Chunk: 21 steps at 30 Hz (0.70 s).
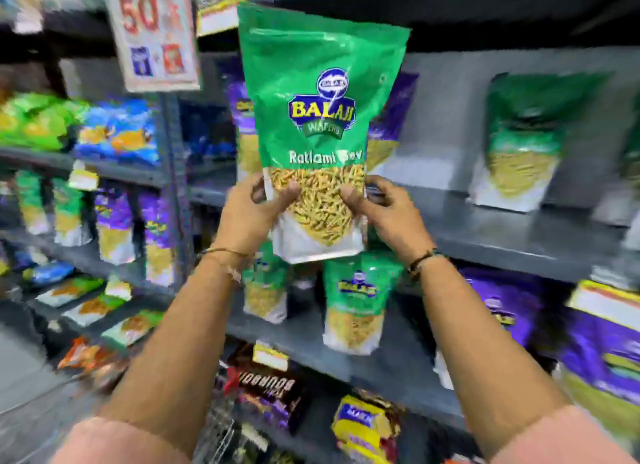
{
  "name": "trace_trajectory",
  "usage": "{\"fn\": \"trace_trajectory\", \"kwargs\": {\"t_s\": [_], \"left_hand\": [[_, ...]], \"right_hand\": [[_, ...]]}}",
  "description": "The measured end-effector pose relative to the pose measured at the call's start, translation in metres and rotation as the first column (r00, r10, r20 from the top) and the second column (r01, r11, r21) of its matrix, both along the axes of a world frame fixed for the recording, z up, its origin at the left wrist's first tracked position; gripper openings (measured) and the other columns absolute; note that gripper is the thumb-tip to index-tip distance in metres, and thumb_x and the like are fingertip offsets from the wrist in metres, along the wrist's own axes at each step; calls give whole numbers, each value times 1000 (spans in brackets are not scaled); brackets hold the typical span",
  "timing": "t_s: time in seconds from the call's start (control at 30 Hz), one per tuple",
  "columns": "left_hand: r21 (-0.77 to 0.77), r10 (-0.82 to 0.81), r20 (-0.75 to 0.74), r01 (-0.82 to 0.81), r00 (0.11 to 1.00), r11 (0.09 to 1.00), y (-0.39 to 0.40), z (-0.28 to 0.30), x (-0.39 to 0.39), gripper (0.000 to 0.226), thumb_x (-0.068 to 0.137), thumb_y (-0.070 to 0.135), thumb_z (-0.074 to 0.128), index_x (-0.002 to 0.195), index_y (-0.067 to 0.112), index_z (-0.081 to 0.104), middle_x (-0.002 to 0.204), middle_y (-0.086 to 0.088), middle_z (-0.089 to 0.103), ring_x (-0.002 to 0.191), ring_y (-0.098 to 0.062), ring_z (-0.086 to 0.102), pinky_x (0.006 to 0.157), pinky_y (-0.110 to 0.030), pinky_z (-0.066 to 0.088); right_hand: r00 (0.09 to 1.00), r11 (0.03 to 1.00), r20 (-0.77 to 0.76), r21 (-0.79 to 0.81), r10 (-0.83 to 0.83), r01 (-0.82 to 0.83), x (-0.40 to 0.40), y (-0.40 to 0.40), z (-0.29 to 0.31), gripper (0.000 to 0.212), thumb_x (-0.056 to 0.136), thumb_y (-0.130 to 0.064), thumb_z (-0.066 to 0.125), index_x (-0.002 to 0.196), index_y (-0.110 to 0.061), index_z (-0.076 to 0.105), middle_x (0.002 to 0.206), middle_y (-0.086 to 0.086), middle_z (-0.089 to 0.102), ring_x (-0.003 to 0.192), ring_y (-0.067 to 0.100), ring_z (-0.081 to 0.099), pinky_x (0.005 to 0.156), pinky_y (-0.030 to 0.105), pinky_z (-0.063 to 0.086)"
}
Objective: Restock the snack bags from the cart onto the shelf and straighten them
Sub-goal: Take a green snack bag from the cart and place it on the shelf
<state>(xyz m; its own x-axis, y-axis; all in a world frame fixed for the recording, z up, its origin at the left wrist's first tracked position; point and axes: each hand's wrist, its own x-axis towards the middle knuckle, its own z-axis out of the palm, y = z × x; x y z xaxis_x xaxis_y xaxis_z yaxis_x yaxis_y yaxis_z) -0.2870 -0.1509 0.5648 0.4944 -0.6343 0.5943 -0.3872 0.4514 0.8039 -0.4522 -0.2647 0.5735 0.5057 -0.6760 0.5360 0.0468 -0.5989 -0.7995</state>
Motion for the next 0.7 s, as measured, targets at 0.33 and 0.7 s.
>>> {"fn": "trace_trajectory", "kwargs": {"t_s": [0.33,0.7], "left_hand": [[19,-416,89,416,905,909,-148,46,-195,54,62,25,81,108,16,55,108,-6,67,90,-5,66,83,-24,54],[105,-528,42,522,848,847,-248,10,-282,62,70,16,78,124,13,48,116,-5,63,110,-20,59,99,-37,46]], "right_hand": [[887,894,120,21,-446,447,-198,-74,38,39,87,-34,66,117,-10,63,114,11,70,105,23,66,99,41,52],[764,766,-89,4,-640,642,-282,-136,2,52,91,-47,55,119,-4,56,118,18,66,111,32,62,99,51,48]]}}
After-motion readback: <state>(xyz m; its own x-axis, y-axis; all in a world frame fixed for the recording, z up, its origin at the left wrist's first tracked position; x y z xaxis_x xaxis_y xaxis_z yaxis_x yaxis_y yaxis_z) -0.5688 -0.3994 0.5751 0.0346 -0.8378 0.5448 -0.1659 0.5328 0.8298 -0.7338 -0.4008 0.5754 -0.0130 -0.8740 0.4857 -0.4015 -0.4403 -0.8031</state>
